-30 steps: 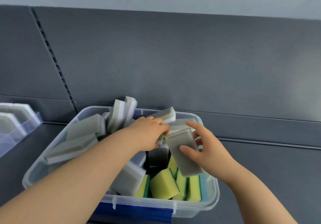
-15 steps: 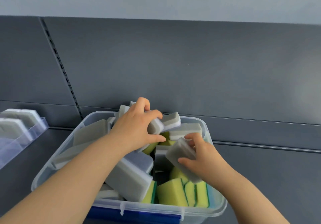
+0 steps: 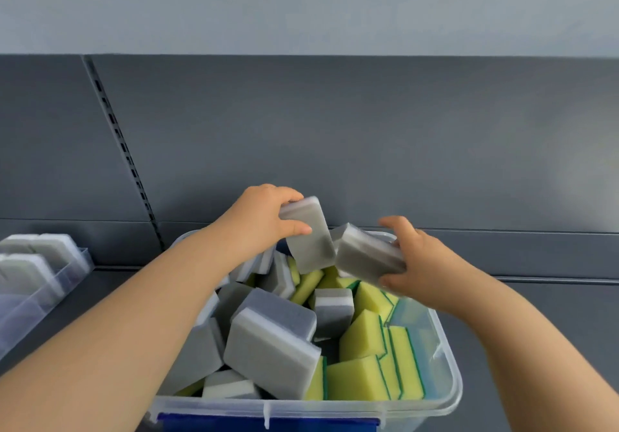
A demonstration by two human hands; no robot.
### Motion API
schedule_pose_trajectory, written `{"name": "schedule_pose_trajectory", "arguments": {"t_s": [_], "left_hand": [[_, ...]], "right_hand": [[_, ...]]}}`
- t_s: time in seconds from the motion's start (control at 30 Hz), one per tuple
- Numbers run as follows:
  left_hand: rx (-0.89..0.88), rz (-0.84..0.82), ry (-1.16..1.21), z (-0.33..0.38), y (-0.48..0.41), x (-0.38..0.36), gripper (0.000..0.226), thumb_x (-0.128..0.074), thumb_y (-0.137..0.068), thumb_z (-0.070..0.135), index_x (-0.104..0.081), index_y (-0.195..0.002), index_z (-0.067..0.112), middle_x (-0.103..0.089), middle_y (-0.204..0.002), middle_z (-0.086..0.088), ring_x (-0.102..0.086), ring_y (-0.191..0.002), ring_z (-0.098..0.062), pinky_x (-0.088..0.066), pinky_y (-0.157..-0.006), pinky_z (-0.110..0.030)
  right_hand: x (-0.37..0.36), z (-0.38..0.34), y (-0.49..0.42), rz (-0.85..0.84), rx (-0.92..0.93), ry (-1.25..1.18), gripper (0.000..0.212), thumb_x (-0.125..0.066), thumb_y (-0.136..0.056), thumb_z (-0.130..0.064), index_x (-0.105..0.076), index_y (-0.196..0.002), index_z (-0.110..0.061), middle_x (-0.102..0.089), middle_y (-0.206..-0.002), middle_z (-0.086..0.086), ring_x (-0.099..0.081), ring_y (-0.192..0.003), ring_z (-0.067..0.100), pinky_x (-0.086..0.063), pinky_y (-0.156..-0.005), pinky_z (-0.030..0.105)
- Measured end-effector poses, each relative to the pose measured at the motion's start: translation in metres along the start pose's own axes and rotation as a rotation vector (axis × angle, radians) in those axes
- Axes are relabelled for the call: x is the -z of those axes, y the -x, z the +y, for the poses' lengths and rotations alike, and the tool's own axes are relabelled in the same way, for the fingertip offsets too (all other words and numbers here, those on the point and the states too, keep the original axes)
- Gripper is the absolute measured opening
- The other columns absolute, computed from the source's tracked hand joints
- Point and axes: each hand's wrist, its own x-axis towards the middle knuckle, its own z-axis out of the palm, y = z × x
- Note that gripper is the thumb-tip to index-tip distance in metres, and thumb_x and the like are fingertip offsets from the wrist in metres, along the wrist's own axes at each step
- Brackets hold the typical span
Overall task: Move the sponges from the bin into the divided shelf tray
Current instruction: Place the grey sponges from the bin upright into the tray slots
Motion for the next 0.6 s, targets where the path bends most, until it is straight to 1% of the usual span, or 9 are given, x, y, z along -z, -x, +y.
{"name": "schedule_pose_trajectory", "arguments": {"t_s": [0.03, 0.1, 0.2, 0.27, 0.37, 0.4, 0.47, 0.53, 0.6], "left_hand": [[0.017, -0.019, 0.040, -0.001, 0.000, 0.000, 0.055, -0.076, -0.075, 0.037, -0.056, -0.125, 0.027, -0.058, -0.115, 0.007, -0.052, -0.076, -0.006, -0.043, -0.079, -0.023], [0.033, -0.033, 0.055, -0.005, 0.000, 0.000, 0.059, -0.074, -0.077, 0.038, -0.052, -0.130, 0.028, -0.057, -0.118, 0.009, -0.053, -0.085, -0.005, -0.039, -0.084, -0.021], [-0.033, 0.008, -0.043, -0.006, 0.001, 0.004, 0.044, -0.064, -0.081, 0.048, -0.057, -0.122, 0.034, -0.055, -0.107, 0.016, -0.052, -0.092, -0.004, -0.039, -0.082, -0.022], [-0.069, 0.051, -0.040, -0.005, 0.001, 0.008, 0.036, -0.059, -0.083, 0.051, -0.060, -0.116, 0.036, -0.054, -0.099, 0.016, -0.052, -0.091, -0.002, -0.039, -0.078, -0.021], [-0.091, 0.095, 0.047, -0.002, -0.001, 0.013, 0.028, -0.056, -0.087, 0.046, -0.062, -0.111, 0.034, -0.055, -0.098, 0.013, -0.053, -0.091, -0.003, -0.041, -0.075, -0.017], [-0.089, 0.105, 0.078, -0.002, -0.001, 0.014, 0.029, -0.056, -0.087, 0.045, -0.062, -0.113, 0.032, -0.056, -0.100, 0.012, -0.054, -0.091, -0.004, -0.044, -0.076, -0.019], [-0.070, 0.127, 0.184, 0.000, 0.000, 0.013, 0.037, -0.057, -0.087, 0.045, -0.060, -0.120, 0.030, -0.058, -0.106, 0.011, -0.059, -0.091, -0.006, -0.052, -0.075, -0.024], [-0.050, 0.132, 0.296, 0.002, 0.004, 0.011, 0.039, -0.059, -0.086, 0.044, -0.058, -0.121, 0.029, -0.060, -0.109, 0.010, -0.063, -0.089, -0.008, -0.054, -0.070, -0.021], [-0.042, 0.121, 0.319, 0.004, 0.007, 0.008, 0.037, -0.063, -0.082, 0.045, -0.058, -0.117, 0.034, -0.061, -0.105, 0.013, -0.063, -0.088, -0.005, -0.054, -0.075, -0.022]], "right_hand": [[0.002, -0.002, 0.000, 0.039, -0.041, -0.056, 0.066, -0.068, -0.078, -0.028, -0.026, -0.130, -0.028, -0.048, -0.111, 0.002, -0.051, -0.088, 0.018, -0.040, -0.071, 0.025], [0.001, -0.003, 0.001, 0.113, -0.092, -0.125, 0.056, -0.073, -0.073, -0.034, -0.034, -0.112, -0.025, -0.051, -0.102, -0.001, -0.052, -0.082, 0.014, -0.040, -0.063, 0.023], [-0.004, -0.003, 0.006, 0.186, -0.084, -0.154, 0.043, -0.072, -0.074, -0.039, -0.040, -0.100, -0.027, -0.050, -0.091, -0.009, -0.049, -0.074, 0.003, -0.035, -0.054, 0.016], [-0.008, -0.001, 0.009, 0.199, -0.050, -0.175, 0.035, -0.067, -0.079, -0.040, -0.041, -0.100, -0.029, -0.048, -0.091, -0.011, -0.047, -0.075, 0.001, -0.032, -0.055, 0.014], [-0.015, 0.003, 0.012, 0.180, -0.047, -0.191, 0.030, -0.062, -0.084, -0.037, -0.039, -0.104, -0.033, -0.045, -0.107, -0.008, -0.046, -0.084, 0.004, -0.033, -0.061, 0.010], [-0.017, 0.004, 0.014, 0.171, -0.061, -0.193, 0.033, -0.062, -0.085, -0.035, -0.038, -0.106, -0.033, -0.044, -0.110, -0.007, -0.046, -0.086, 0.006, -0.033, -0.061, 0.009], [-0.020, 0.005, 0.017, 0.161, -0.083, -0.188, 0.041, -0.064, -0.083, -0.030, -0.036, -0.113, -0.033, -0.041, -0.112, -0.007, -0.046, -0.089, 0.008, -0.036, -0.057, 0.009], [-0.023, 0.005, 0.020, 0.158, -0.096, -0.204, 0.048, -0.066, -0.082, -0.025, -0.035, -0.117, -0.032, -0.040, -0.112, -0.007, -0.048, -0.091, 0.010, -0.042, -0.048, 0.011], [-0.025, 0.006, 0.022, 0.173, -0.098, -0.255, 0.049, -0.068, -0.080, -0.023, -0.035, -0.115, -0.034, -0.043, -0.111, -0.006, -0.051, -0.091, 0.012, -0.046, -0.047, 0.013]]}}
